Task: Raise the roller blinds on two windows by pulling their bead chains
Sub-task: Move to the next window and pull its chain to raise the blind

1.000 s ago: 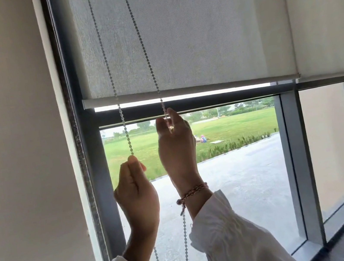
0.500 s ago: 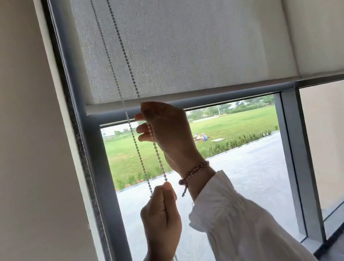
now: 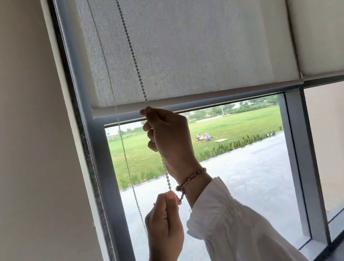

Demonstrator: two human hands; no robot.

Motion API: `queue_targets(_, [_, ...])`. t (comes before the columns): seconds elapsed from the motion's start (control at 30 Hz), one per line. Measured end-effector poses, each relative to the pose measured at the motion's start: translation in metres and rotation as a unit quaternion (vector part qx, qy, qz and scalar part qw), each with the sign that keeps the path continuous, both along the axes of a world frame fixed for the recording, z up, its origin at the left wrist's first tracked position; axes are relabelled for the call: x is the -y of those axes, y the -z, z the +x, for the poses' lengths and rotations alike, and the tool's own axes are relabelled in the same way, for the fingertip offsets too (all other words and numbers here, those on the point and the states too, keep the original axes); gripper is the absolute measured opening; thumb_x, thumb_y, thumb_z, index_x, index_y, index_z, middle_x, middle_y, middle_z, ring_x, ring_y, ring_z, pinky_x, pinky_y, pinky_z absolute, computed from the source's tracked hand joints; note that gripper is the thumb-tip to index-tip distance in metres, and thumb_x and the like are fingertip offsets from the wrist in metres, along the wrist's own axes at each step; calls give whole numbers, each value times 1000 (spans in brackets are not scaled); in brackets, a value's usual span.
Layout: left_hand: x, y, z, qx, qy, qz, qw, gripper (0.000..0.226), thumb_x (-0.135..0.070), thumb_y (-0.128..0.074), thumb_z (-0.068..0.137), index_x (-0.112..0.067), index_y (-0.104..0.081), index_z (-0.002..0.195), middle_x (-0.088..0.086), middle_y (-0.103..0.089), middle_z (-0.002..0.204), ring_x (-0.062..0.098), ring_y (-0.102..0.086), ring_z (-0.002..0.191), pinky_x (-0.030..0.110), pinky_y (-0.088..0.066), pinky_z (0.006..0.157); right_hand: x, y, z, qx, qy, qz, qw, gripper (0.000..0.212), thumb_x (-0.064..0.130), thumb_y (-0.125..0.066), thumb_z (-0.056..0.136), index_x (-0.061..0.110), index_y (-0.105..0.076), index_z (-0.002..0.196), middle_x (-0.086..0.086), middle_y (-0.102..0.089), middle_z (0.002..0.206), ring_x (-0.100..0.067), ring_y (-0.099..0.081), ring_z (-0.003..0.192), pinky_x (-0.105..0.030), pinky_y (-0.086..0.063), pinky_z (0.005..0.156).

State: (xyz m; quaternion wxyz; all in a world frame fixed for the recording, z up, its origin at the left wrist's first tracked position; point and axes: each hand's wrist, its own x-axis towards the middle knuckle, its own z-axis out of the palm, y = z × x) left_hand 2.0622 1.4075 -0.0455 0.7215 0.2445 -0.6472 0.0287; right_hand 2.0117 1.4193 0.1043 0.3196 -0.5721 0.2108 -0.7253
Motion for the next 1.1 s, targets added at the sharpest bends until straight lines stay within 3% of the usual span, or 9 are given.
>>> queue_targets(0.2, [3, 2, 1, -9, -27, 8, 1000, 29, -56, -29, 92, -47, -49, 72, -22, -54, 60, -4, -41, 50, 14, -31, 50, 0, 4, -1, -1, 13, -17, 1000, 17, 20, -57, 87, 21, -69, 75, 13, -54, 47, -7, -43, 45, -30, -32, 52])
queue_targets(0.33, [4, -6, 6, -29, -170, -78, 982, 31, -33, -33, 97, -25, -61, 85, -17, -54, 91, 13, -51, 88, 38, -44, 75, -2, 6, -2, -4, 26, -31, 999, 21, 19, -56, 87, 26, -70, 73, 15, -51, 39, -7, -40, 45, -29, -31, 51])
queue_targets(0.4, [7, -17, 13, -61, -285, -96, 952, 25, -24, -43, 94, -10, -63, 98, 9, -53, 115, 27, -44, 110, 46, -38, 94, -4, 6, -4, -4, 28, -32, 999, 24, 21, -56, 87, 30, -71, 69, 16, -51, 39, -7, -39, 45, -31, -31, 52])
queue_targets(0.5, [12, -39, 30, -74, -397, -68, 912, 45, -26, -57, 86, -7, -44, 124, 24, -33, 138, 35, -27, 129, 45, -22, 108, -5, 6, -7, 2, 32, -35, 999, 26, 23, -56, 85, 24, -67, 61, 14, -49, 38, -9, -37, 46, -36, -31, 57])
queue_targets(0.6, [17, -63, 44, -108, -341, 54, 932, 79, -21, -70, 77, -7, -21, 138, 27, -28, 144, 38, -32, 130, 43, -30, 104, -6, 7, -10, 8, 44, -55, 997, 17, 26, -55, 85, 14, -58, 74, 13, -48, 38, -13, -35, 48, -38, -31, 58])
queue_targets(0.83, [32, -80, 35, -100, 30, 269, 958, 34, -30, -50, 91, -16, -44, 121, 4, -63, 100, 9, -65, 76, 31, -56, 66, -7, 13, -12, 4, 53, -24, 998, 23, 25, -57, 85, 22, -64, 64, 14, -53, 43, -11, -42, 48, -38, -35, 58])
queue_targets(0.9, [31, -78, 24, -115, 29, 235, 965, 27, -33, -43, 94, -11, -57, 99, -2, -54, 66, 3, -49, 44, 21, -40, 42, -7, 17, -12, 5, 67, -22, 998, 16, 26, -57, 86, 19, -61, 71, 12, -52, 44, -14, -41, 49, -38, -35, 57])
queue_targets(1.0, [25, -73, 15, -179, 19, 130, 975, 42, -37, -39, 96, -28, -55, 58, -11, -43, 49, 8, -36, 44, 26, -28, 47, -6, 21, -15, 12, 98, -27, 995, 13, 28, -56, 87, 23, -57, 75, 8, -52, 48, -18, -42, 52, -44, -38, 60])
queue_targets(1.1, [13, -69, 8, -121, -20, 7, 992, 45, -38, -41, 93, -29, -39, 49, -11, -40, 44, 6, -33, 43, 23, -26, 46, -6, 24, -20, 24, 109, -16, 994, 18, 28, -54, 89, 24, -61, 73, 6, -57, 57, -16, -41, 52, -41, -37, 64])
